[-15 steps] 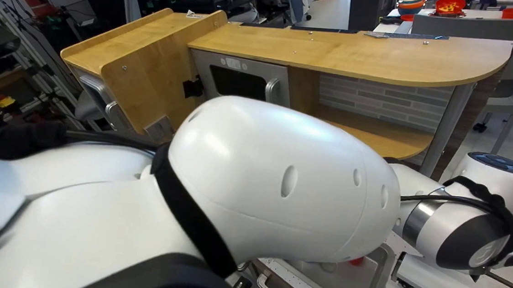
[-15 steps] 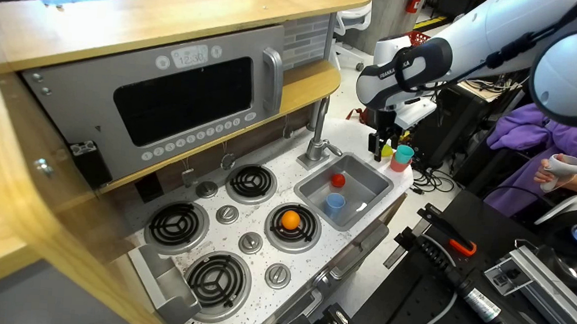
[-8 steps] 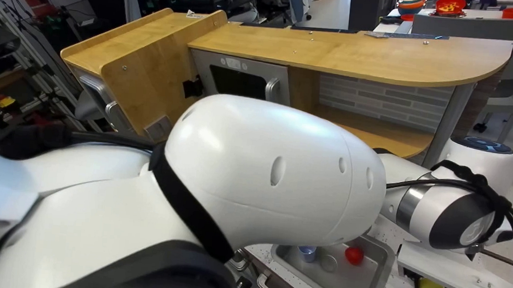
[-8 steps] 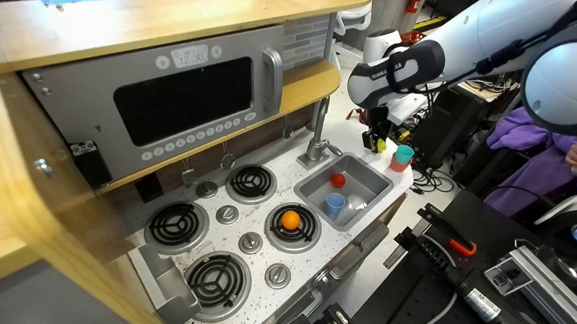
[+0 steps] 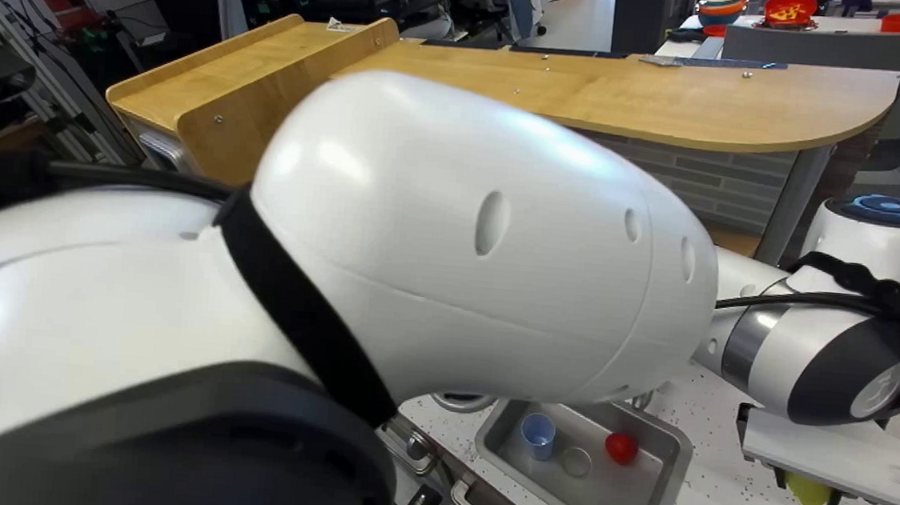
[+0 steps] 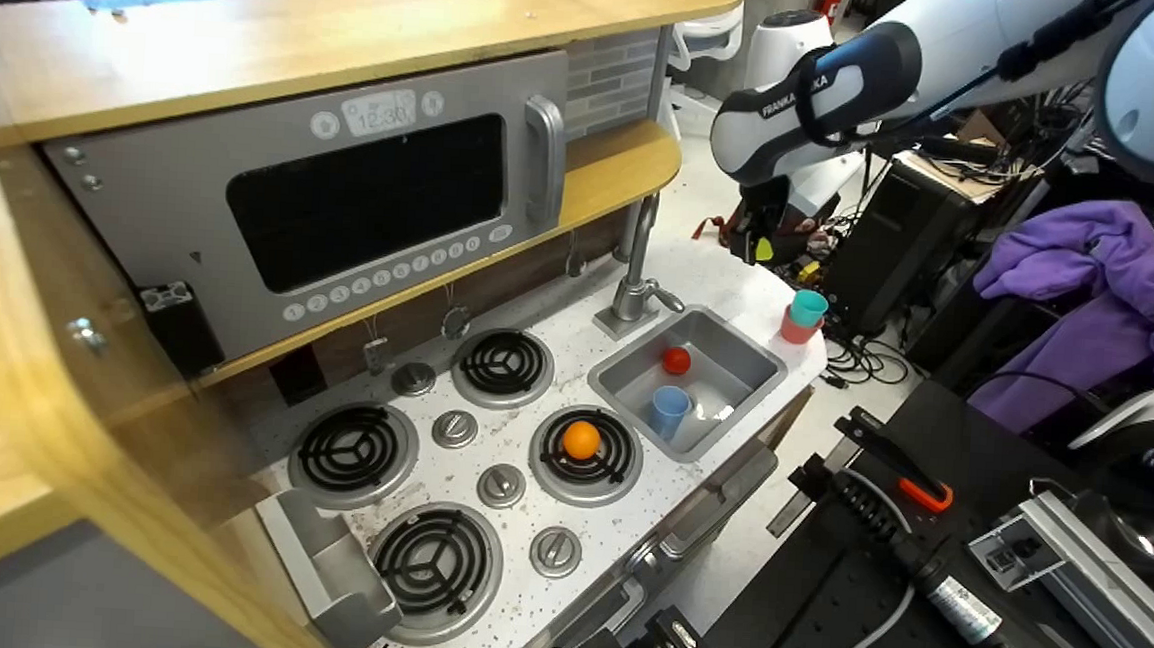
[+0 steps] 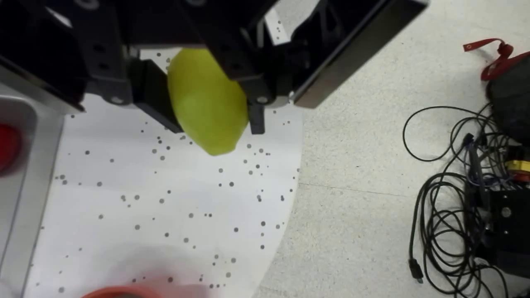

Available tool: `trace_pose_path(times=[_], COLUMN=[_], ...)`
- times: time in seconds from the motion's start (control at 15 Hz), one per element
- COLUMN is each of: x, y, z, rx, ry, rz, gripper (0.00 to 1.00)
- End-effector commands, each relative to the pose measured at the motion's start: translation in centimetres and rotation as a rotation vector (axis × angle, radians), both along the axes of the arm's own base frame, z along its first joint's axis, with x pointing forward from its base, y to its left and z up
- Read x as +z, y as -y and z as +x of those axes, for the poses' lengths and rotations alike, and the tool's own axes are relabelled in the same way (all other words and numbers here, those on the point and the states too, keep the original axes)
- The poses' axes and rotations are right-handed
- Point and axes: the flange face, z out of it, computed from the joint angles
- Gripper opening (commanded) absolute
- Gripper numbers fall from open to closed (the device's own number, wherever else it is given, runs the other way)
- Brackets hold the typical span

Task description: Put the yellow object in the sink

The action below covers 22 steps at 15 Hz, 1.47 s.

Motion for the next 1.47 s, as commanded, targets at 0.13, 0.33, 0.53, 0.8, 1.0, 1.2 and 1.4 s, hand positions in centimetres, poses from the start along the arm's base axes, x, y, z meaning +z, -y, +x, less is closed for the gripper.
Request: trace_pose_path(times=[0.13, 0.33, 0.53, 0.8, 1.0, 1.2, 1.4], x=[1.0, 1.0, 0.7, -0.3, -0.6, -0.2, -0.1], y=[-1.9, -4.4, -7.0, -10.1, -12.7, -15.9, -18.6], z=[-3.4, -4.1, -5.7, -9.3, -12.2, -14.8, -16.9], rx=[0.031, 0.113, 0.178, 0.229, 0.266, 0.269, 0.234], ry=[-0.004, 0.048, 0.064, 0.009, -0.009, 0.004, 0.009], rz=[0.1, 0.118, 0.143, 0.189, 0.228, 0.246, 0.248], gripper=[0.18, 0.18, 0.18, 0.18, 0.18, 0.18, 0.18])
